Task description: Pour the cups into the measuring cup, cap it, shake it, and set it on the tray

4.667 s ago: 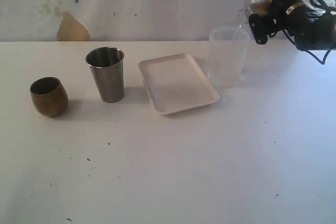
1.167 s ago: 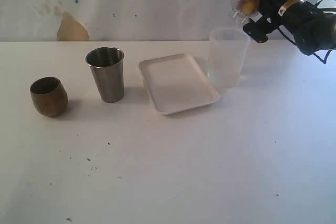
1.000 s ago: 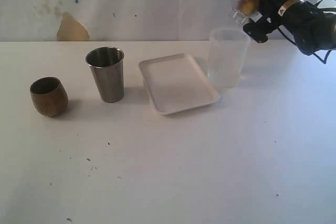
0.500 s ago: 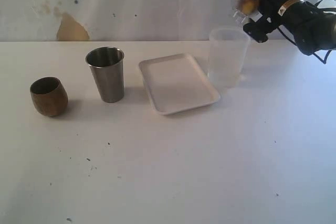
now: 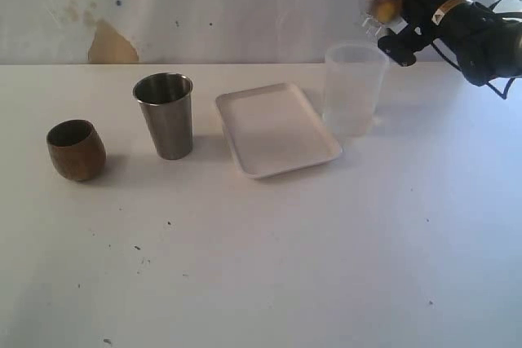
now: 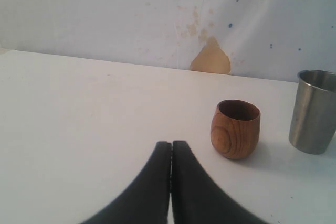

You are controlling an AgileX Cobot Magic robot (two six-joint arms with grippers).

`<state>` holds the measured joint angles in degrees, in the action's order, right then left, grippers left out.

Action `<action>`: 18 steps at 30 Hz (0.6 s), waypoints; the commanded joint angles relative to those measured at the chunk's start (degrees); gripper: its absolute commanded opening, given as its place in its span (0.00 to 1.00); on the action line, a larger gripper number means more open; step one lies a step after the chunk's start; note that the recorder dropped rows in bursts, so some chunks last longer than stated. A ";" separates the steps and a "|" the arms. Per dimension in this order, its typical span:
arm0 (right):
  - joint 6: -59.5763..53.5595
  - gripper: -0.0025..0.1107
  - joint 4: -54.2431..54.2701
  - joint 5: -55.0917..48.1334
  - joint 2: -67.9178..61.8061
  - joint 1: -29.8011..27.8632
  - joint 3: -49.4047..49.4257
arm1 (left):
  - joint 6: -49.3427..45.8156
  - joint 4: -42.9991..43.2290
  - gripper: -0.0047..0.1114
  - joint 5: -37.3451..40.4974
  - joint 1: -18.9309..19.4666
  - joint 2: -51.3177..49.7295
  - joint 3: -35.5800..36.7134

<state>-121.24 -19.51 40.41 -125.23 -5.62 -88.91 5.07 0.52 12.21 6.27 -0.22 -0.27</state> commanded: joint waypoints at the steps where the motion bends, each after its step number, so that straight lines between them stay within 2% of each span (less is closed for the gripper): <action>1: 0.14 0.02 0.41 2.59 0.58 -0.14 -0.65 | 0.00 -0.07 0.05 -0.59 -0.08 0.22 0.27; 7: 6.21 0.02 0.41 1.16 0.58 -0.14 -0.65 | 0.00 -0.07 0.05 -0.59 -0.08 0.22 0.27; 15: 6.22 0.02 0.41 0.28 0.58 -0.14 -0.65 | 0.00 -0.07 0.05 -0.59 -0.08 0.22 0.27; 18: 6.22 0.02 0.41 -3.15 0.58 -0.14 -0.65 | 0.00 -0.07 0.05 -0.59 -0.08 0.22 0.27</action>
<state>-115.47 -19.51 37.70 -125.23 -5.62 -88.94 5.07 0.52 12.21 6.27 -0.22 -0.27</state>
